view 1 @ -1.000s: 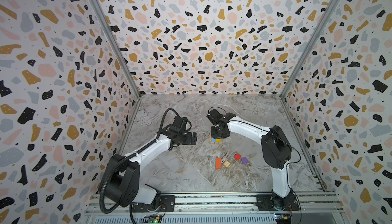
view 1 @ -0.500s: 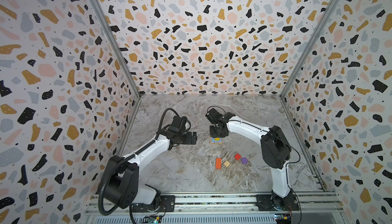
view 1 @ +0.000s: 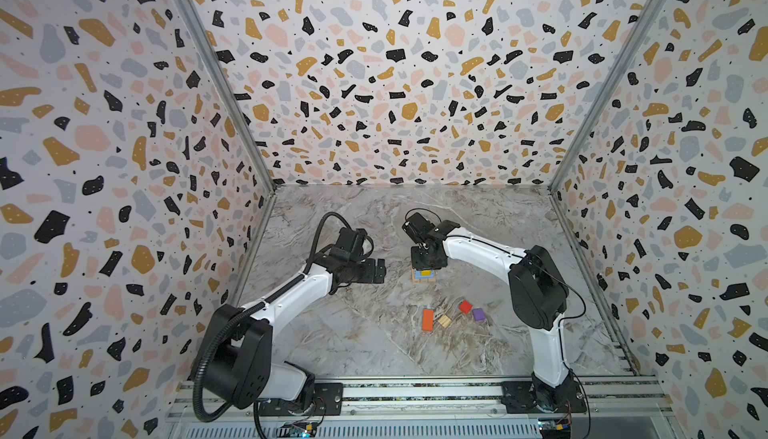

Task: Build the wood block tower
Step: 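Lower the yellow arch block onto the orange and light blue blocks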

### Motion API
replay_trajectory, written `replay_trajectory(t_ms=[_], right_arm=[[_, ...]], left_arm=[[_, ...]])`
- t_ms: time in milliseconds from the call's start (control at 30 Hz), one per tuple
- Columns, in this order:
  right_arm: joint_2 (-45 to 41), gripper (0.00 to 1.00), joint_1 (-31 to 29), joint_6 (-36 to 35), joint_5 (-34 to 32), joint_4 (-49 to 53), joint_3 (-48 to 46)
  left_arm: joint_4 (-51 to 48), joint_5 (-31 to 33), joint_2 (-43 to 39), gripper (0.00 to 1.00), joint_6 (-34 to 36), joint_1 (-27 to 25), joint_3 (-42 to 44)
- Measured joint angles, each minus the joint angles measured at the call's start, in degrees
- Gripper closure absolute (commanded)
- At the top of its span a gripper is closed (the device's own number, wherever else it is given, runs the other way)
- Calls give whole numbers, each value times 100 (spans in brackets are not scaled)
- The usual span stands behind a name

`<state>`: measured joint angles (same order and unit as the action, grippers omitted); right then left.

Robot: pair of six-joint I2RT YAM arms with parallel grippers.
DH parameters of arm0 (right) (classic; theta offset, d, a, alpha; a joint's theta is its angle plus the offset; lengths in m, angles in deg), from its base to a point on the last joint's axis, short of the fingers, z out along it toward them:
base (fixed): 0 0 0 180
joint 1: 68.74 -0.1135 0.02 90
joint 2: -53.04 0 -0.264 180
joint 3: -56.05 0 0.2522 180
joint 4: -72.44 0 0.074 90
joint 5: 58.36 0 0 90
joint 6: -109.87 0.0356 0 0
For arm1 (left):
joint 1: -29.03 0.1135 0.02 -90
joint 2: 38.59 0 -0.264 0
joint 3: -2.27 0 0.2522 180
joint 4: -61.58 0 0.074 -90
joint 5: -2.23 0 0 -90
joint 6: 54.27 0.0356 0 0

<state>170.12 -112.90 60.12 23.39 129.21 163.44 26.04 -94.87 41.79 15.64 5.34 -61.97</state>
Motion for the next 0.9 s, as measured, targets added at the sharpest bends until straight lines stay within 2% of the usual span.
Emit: replay_trajectory(t_ms=[900], right_arm=[[0,100,-55,74,-24,7,0]], left_arm=[[0,0,0,0,0,0,0]])
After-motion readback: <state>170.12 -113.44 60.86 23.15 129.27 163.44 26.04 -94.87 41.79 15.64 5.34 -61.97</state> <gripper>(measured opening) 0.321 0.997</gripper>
